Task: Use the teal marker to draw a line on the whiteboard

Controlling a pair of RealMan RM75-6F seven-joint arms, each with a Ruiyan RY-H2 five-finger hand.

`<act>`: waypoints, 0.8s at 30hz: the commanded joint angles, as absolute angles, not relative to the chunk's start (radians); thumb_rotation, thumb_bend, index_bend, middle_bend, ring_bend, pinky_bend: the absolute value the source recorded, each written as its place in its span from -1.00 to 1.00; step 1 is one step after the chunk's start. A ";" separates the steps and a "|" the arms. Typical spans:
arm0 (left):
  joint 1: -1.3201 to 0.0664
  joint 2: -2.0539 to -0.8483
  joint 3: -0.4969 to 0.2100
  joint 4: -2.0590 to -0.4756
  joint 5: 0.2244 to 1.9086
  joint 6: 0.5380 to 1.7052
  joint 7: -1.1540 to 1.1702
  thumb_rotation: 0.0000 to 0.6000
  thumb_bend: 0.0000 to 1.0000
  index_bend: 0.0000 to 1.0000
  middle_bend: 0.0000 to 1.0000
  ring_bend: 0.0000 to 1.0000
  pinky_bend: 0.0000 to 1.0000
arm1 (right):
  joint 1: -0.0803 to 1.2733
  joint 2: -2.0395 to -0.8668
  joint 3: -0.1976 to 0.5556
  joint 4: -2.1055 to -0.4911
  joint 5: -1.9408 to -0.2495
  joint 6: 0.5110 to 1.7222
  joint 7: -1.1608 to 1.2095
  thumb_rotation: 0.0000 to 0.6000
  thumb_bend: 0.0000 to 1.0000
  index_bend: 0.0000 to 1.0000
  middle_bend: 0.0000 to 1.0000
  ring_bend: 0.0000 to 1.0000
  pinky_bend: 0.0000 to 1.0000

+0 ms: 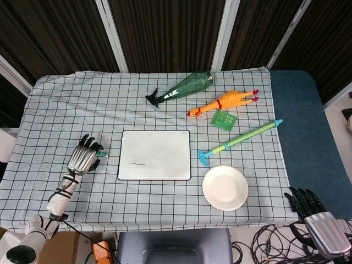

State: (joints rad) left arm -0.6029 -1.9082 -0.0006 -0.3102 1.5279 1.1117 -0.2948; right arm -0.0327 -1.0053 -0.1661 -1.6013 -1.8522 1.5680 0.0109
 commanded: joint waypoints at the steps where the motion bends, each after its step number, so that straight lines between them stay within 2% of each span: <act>1: -0.602 -1.904 -0.001 -0.320 1.530 1.118 -0.298 1.00 -0.33 -0.31 -0.36 -0.77 -0.82 | -0.033 -1.005 -0.166 -1.600 -1.852 1.569 0.012 1.00 -0.34 -1.00 -1.00 -1.00 -0.86; 5: -0.592 -1.877 -0.007 -0.363 1.534 1.182 -0.319 1.00 -0.33 -0.35 -0.40 -0.79 -0.82 | -0.033 -1.005 -0.165 -1.600 -1.851 1.571 0.014 1.00 -0.34 -1.00 -1.00 -1.00 -0.86; 8: -0.543 -1.820 -0.007 -0.478 1.551 1.337 -0.386 1.00 -0.33 -0.45 -0.48 -0.87 -0.82 | -0.034 -1.003 -0.165 -1.599 -1.851 1.575 0.020 1.00 -0.34 -1.00 -1.00 -1.00 -0.86; 9: -0.513 -1.791 -0.001 -0.547 1.557 1.385 -0.419 1.00 -0.34 -0.54 -0.54 -0.92 -0.83 | -0.035 -1.002 -0.165 -1.598 -1.851 1.577 0.023 1.00 -0.34 -1.00 -1.00 -1.00 -0.86; 11: -0.431 -1.669 0.061 -0.785 1.603 1.482 -0.498 1.00 -0.34 -0.76 -0.74 -0.99 -0.90 | -0.037 -1.000 -0.163 -1.597 -1.847 1.583 0.029 1.00 -0.34 -1.00 -1.00 -1.00 -0.86; 12: -0.393 -1.603 0.092 -0.895 1.622 1.525 -0.483 1.00 -0.33 -0.91 -0.89 -1.00 -0.97 | -0.037 -1.000 -0.161 -1.597 -1.845 1.584 0.031 1.00 -0.34 -1.00 -1.00 -1.00 -0.86; 14: -0.300 -1.479 0.145 -1.100 1.647 1.627 -0.334 1.00 -0.34 -1.00 -0.99 -1.00 -1.00 | -0.038 -1.000 -0.158 -1.599 -1.838 1.584 0.029 1.00 -0.34 -1.00 -1.00 -1.00 -0.86; 18: -0.138 -1.365 0.224 -1.324 1.622 1.722 -0.092 1.00 -0.33 -1.00 -1.00 -1.00 -1.00 | -0.039 -1.004 -0.154 -1.605 -1.833 1.583 0.016 1.00 -0.34 -1.00 -1.00 -1.00 -0.86; 22: -0.076 -1.336 0.259 -1.368 1.641 1.735 0.018 1.00 -0.33 -1.00 -1.00 -1.00 -1.00 | -0.037 -1.012 -0.152 -1.611 -1.834 1.575 -0.006 1.00 -0.34 -1.00 -1.00 -1.00 -0.86; 24: -0.067 -1.330 0.252 -1.382 1.650 1.745 0.017 1.00 -0.33 -1.00 -1.00 -1.00 -1.00 | -0.036 -1.016 -0.151 -1.614 -1.833 1.569 -0.017 1.00 -0.34 -1.00 -1.00 -1.00 -0.86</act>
